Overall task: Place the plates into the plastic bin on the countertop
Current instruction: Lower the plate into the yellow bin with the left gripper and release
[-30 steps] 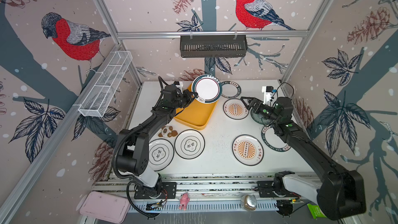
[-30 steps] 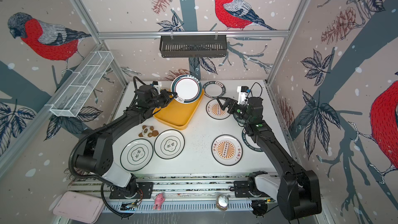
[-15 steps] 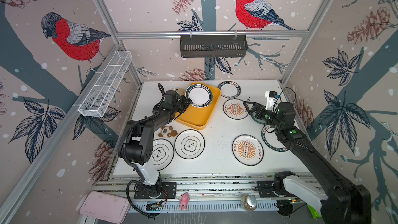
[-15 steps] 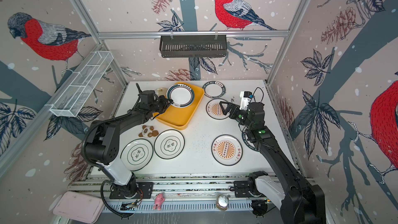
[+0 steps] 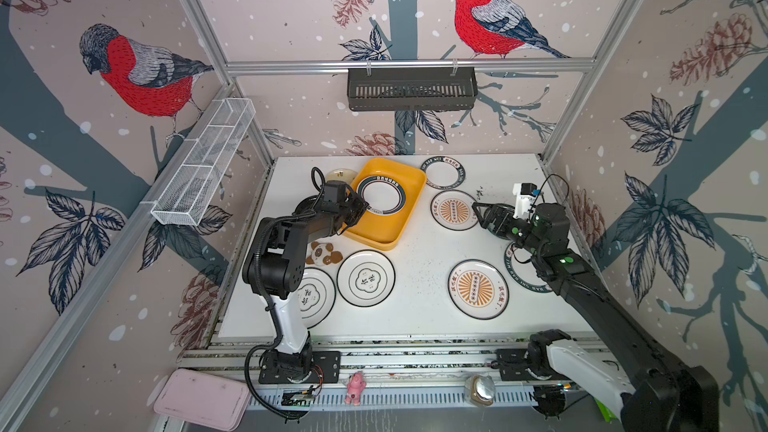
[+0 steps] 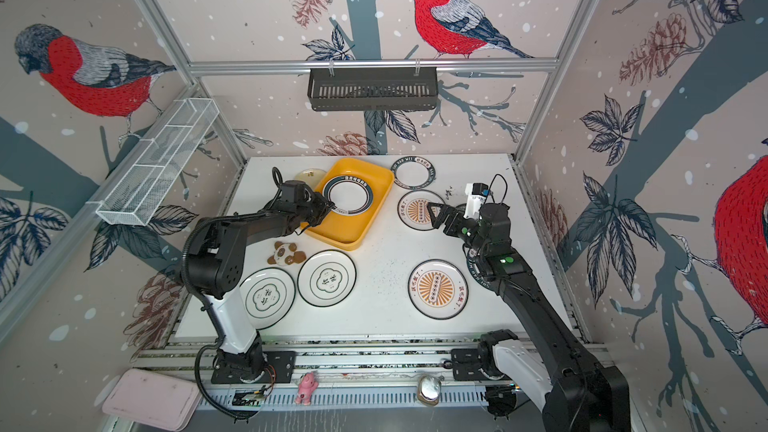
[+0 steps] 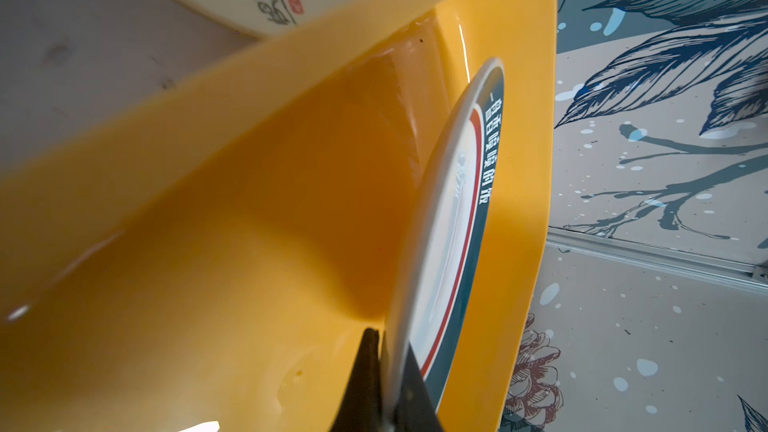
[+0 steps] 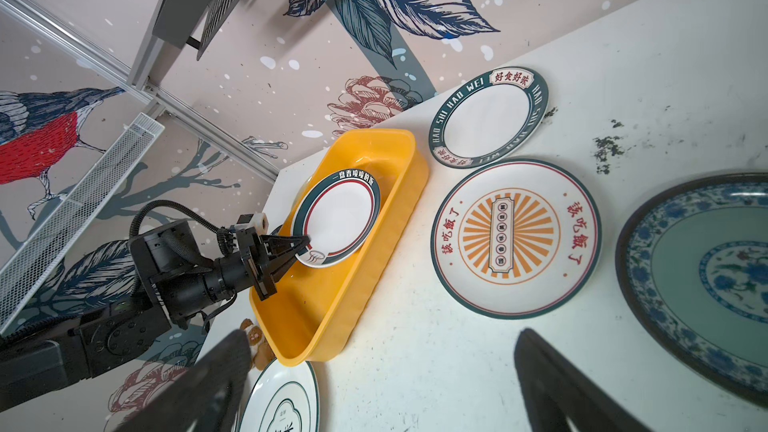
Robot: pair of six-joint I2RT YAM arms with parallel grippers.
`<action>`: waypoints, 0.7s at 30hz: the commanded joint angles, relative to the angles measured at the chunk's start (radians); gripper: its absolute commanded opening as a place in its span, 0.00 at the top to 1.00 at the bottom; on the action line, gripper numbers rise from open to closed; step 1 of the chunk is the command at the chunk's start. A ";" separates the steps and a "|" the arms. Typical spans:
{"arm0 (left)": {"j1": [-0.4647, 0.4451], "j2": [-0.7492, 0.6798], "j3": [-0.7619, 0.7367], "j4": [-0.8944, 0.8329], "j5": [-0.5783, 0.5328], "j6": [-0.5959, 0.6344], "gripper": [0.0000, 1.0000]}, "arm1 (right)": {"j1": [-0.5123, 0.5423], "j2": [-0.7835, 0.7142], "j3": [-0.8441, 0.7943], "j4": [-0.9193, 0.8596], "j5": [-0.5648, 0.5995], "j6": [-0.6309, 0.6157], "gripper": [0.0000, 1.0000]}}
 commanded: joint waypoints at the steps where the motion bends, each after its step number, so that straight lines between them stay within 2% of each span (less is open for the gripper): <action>1: -0.002 0.021 0.026 0.021 -0.009 -0.024 0.96 | -0.004 0.003 0.004 0.025 0.002 -0.009 0.00; 4: -0.006 0.043 0.048 -0.007 -0.006 -0.022 0.93 | -0.005 0.009 0.007 0.027 -0.005 -0.014 0.00; 11: -0.010 0.060 0.064 -0.046 -0.012 -0.025 0.73 | -0.014 0.028 0.007 0.041 0.006 -0.021 0.00; 15: -0.013 0.048 0.067 -0.071 -0.029 -0.017 0.52 | -0.028 0.047 0.018 0.035 -0.001 -0.029 0.00; 21: -0.029 0.029 0.097 -0.131 -0.075 0.026 0.43 | -0.034 0.048 0.012 0.039 -0.001 -0.024 0.00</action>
